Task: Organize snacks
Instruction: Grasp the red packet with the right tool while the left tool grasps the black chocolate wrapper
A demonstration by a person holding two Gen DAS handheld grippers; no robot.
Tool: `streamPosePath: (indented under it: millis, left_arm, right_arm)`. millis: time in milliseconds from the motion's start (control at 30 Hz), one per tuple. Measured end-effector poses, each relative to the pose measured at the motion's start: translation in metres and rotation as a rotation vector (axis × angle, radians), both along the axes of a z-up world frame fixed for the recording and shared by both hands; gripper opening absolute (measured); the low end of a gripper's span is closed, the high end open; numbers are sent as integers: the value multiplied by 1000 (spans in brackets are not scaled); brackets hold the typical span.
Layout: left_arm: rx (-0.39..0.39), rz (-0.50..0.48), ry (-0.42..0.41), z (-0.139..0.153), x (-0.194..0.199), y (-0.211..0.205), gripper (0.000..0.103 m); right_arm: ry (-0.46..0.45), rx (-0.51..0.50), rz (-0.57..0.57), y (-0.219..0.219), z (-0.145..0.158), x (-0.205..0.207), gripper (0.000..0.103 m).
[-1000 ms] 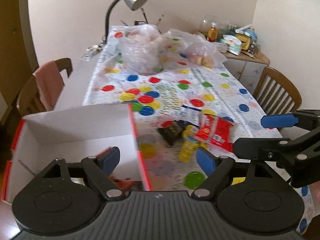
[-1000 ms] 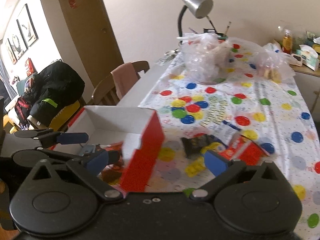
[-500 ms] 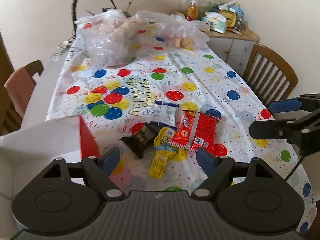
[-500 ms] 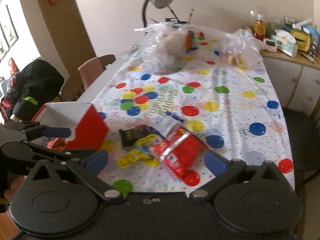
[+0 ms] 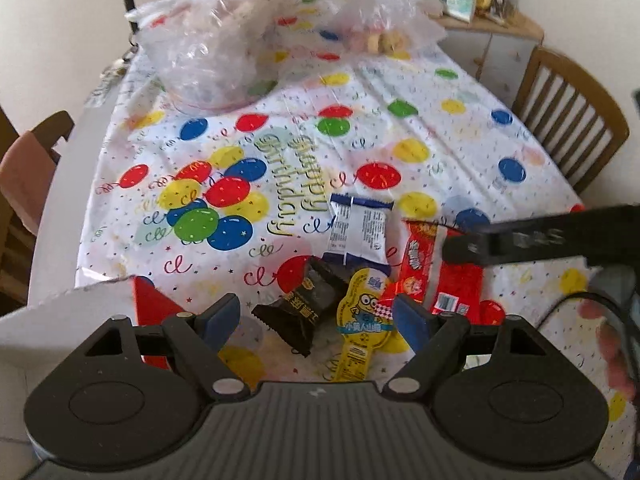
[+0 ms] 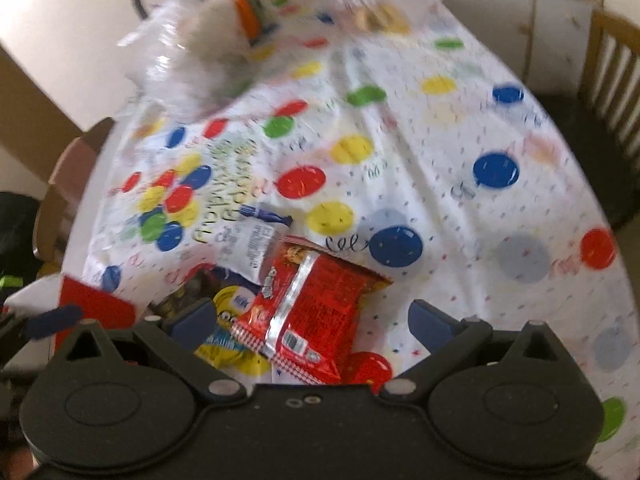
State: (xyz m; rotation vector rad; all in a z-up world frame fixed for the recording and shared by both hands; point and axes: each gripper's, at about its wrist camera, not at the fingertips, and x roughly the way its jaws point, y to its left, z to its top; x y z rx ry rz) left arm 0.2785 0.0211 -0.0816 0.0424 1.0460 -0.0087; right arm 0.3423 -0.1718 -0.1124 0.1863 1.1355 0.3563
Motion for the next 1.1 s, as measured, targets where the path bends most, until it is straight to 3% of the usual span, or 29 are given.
streamPosePath:
  millis: [233,467,800,1000,1100]
  left_arm:
    - [17,-23,61,-13,17,7,84]
    - [17,-16,121,-28,31,11,83]
    - [40,-23,182,-49,52,10,83]
    - [26,-25,221,-60,56,11,82]
    - [12,-24,240,-67,57,10,68]
  right_arm:
    - [102,-34,-109,20,-35,28,100]
    - [130,-85,-158,36,-51,40,100]
    - [101,-187,-32,46,-56,40,82]
    - [72,-187,41,36,-54,37,72]
    - [66,-178,61,30,-53,35,72]
